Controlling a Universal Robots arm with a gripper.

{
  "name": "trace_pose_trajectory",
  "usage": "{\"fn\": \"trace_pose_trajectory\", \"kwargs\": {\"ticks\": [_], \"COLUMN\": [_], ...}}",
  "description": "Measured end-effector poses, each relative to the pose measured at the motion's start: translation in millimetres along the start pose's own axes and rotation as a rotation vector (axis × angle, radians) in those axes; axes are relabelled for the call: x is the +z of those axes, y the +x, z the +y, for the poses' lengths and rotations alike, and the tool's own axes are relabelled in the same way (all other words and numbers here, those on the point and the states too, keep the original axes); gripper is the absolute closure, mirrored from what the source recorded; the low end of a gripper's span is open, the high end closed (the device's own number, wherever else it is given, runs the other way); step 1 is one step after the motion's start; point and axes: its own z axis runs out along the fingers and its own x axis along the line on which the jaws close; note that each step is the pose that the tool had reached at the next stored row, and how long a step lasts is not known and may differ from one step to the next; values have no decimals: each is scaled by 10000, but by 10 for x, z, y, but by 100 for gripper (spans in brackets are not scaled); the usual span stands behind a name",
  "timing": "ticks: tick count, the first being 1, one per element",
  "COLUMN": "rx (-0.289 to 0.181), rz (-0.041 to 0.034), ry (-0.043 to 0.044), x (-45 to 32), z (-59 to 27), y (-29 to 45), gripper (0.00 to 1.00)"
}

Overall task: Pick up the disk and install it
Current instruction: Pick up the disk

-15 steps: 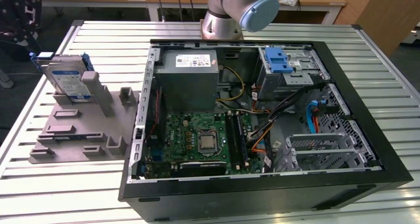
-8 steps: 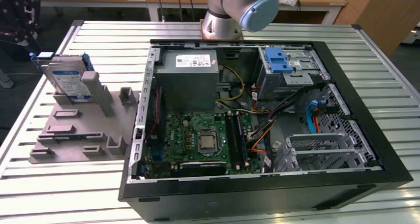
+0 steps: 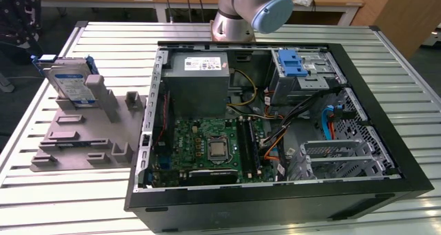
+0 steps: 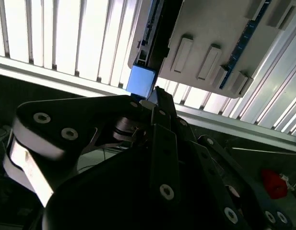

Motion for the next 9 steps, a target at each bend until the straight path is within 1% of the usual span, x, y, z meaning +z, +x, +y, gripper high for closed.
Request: {"fn": "trace_pose_trajectory", "kwargs": {"ticks": [9], "rx": [-656], "rz": [29], "ry": [-16], "x": [0], "z": [0], "y": [0], "gripper": [89]}}
